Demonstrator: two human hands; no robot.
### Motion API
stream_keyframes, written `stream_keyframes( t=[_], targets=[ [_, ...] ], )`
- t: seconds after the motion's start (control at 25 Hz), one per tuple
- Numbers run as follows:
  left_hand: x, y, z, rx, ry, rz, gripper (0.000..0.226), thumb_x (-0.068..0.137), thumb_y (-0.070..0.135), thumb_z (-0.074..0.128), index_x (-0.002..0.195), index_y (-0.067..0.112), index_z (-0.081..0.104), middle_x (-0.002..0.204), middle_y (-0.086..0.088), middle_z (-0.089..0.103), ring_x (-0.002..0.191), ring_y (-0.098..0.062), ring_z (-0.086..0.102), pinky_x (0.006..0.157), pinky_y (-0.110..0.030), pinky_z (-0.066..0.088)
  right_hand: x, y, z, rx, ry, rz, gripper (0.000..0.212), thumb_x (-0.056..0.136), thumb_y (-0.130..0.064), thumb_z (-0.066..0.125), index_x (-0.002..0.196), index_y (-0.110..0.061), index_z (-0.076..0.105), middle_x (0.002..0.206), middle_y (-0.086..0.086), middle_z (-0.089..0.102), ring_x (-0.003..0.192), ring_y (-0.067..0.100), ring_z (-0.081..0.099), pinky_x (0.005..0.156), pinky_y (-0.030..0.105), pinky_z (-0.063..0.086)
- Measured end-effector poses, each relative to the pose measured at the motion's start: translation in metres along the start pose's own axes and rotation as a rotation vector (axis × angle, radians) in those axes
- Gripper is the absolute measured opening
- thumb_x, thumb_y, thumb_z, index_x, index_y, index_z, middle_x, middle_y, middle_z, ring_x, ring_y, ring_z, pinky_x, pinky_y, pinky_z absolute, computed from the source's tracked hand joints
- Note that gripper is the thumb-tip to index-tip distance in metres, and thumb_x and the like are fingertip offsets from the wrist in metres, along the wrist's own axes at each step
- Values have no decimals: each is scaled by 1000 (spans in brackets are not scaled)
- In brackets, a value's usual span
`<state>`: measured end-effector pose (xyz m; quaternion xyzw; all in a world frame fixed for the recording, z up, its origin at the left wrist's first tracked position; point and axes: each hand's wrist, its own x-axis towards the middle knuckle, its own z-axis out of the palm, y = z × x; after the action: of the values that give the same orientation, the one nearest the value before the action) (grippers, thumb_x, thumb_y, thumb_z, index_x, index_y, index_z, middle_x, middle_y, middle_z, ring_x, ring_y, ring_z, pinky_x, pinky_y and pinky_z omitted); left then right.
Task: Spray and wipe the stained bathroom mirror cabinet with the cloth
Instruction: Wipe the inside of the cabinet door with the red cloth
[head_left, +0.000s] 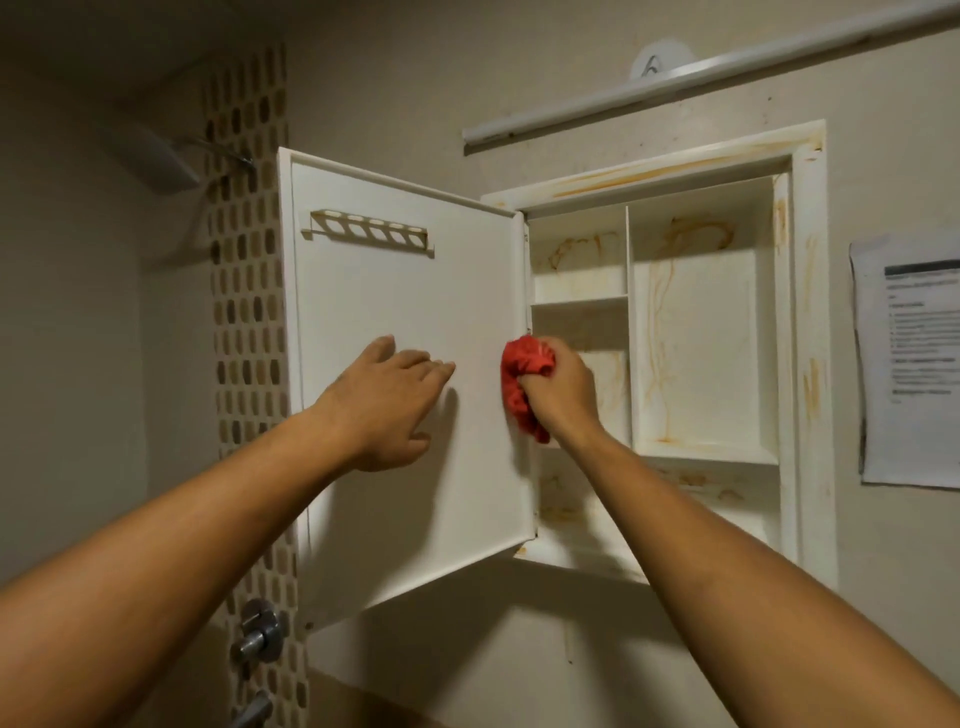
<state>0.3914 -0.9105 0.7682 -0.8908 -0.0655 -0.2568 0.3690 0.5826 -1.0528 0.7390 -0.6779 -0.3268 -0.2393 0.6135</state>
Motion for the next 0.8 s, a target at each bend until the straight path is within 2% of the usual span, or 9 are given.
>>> stream_keyframes(
  t=[0.08, 0.2, 0.36, 0.48, 0.52, 0.64, 0.68, 0.72, 0.8],
  targets=[
    [1, -8, -10, -36, -13, 18, 86, 93, 51, 50, 163, 17, 15, 162, -5, 39, 151, -21, 31, 126, -44, 19, 22, -13, 7, -94, 70, -97, 54, 88, 0, 63, 135, -27, 65, 120, 2, 66, 83, 14, 71, 65, 25, 61],
    [-6, -26, -22, -64, 24, 22, 81, 94, 53, 49, 163, 23, 19, 163, 0, 38, 149, -19, 36, 124, -39, 25, 11, -13, 39, -314, 63, -105, 71, 85, -4, 67, 150, -28, 52, 141, 3, 49, 119, 31, 56, 94, 45, 57],
    [-23, -62, -35, 55, 118, 12, 73, 97, 57, 46, 161, 30, 25, 168, 4, 28, 155, -18, 23, 128, -42, 13, -49, 3, 73, -301, -33, -377, 74, 82, -14, 73, 149, -37, 50, 144, -7, 47, 127, 23, 49, 93, 42, 57],
    [-28, -85, -49, 111, 236, -25, 70, 96, 55, 53, 158, 27, 36, 166, -3, 32, 156, -24, 22, 128, -46, 16, -22, 6, 39, -432, -122, -689, 55, 91, -23, 74, 143, -30, 59, 139, -4, 58, 121, 24, 55, 92, 41, 57],
    [-29, -91, -53, 110, 273, -44, 69, 95, 53, 56, 156, 24, 40, 165, -6, 34, 155, -26, 25, 127, -48, 19, -3, 0, 29, -469, -97, -676, 53, 91, -21, 73, 142, -29, 61, 135, -3, 60, 118, 26, 57, 90, 41, 56],
    [-33, -109, -56, 62, 359, -135, 71, 95, 53, 54, 156, 21, 39, 166, -9, 31, 155, -29, 24, 125, -50, 23, 34, -29, 37, -346, 115, -294, 65, 86, -8, 74, 146, -27, 57, 131, -1, 59, 117, 26, 57, 91, 40, 56],
    [-35, -115, -55, 34, 382, -168, 73, 94, 54, 51, 158, 21, 36, 167, -9, 29, 155, -29, 23, 125, -50, 23, 24, -42, 50, -293, 148, -255, 66, 84, -7, 75, 145, -28, 57, 130, -1, 58, 116, 27, 56, 90, 40, 55],
    [-35, -122, -54, 2, 399, -199, 74, 95, 54, 50, 159, 22, 34, 168, -8, 27, 156, -28, 22, 124, -50, 24, 5, -51, 66, -270, 141, -282, 69, 80, -7, 75, 143, -29, 57, 130, -1, 57, 116, 27, 55, 88, 40, 55],
    [-34, -134, -52, -66, 414, -251, 74, 98, 50, 55, 161, 23, 28, 169, -6, 23, 156, -26, 20, 123, -51, 28, -46, -46, 95, -267, 36, -524, 72, 74, -10, 77, 140, -31, 58, 133, -4, 56, 119, 25, 53, 91, 41, 55]
  ],
)
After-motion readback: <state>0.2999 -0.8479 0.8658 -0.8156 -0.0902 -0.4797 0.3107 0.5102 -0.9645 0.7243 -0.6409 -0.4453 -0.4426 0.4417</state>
